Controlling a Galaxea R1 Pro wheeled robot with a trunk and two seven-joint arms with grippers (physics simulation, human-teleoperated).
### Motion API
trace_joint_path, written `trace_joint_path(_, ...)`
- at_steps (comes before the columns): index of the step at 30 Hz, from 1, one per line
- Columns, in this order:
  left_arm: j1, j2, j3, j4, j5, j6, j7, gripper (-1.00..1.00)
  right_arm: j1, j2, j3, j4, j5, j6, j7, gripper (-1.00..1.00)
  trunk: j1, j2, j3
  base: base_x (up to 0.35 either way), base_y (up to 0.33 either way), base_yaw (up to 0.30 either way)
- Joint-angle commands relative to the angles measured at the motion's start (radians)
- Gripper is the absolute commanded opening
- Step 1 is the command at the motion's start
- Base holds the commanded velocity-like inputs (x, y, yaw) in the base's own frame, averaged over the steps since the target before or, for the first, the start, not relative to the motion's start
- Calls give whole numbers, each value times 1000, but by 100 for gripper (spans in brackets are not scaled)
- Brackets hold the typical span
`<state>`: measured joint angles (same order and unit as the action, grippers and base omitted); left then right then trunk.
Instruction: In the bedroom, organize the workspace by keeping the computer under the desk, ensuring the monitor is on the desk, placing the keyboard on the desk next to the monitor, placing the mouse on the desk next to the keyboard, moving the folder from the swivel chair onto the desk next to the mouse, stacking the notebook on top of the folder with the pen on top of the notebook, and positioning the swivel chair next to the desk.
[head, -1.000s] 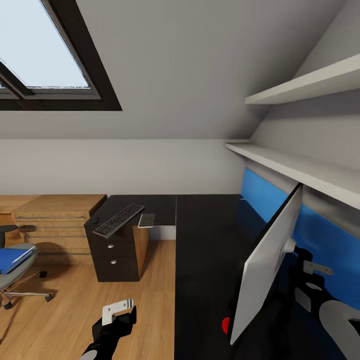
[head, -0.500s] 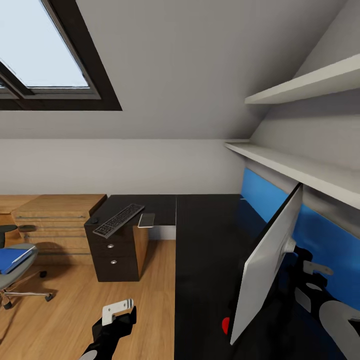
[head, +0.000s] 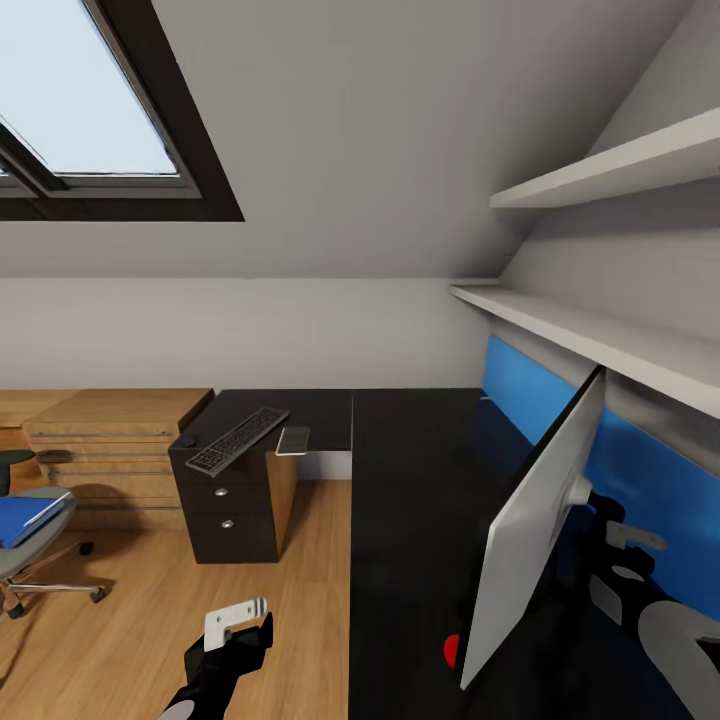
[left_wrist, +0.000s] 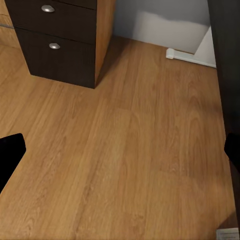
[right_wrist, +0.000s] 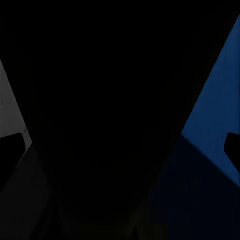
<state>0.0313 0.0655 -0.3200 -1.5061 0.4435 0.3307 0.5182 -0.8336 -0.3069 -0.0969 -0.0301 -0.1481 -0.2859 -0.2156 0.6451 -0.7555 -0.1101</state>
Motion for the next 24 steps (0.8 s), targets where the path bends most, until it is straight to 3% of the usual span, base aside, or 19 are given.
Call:
trace_joint_path(1, -1, 1, -2, -2, 7, 2, 8, 100, -1, 0, -7, 1, -2, -6, 2, 100, 0, -1, -1, -17, 0, 0)
trace_joint_path(9, -1, 2, -2, -2, 7, 2, 8, 100, -1, 0, -7, 1, -2, -6, 2, 100, 0, -1, -1, -147, 0, 0)
trace_joint_path(24, -1, 1, -2, -2, 7, 2, 8, 100, -1, 0, -6, -4, -2, -6, 2, 100, 0, -1, -1, -325, 0, 0)
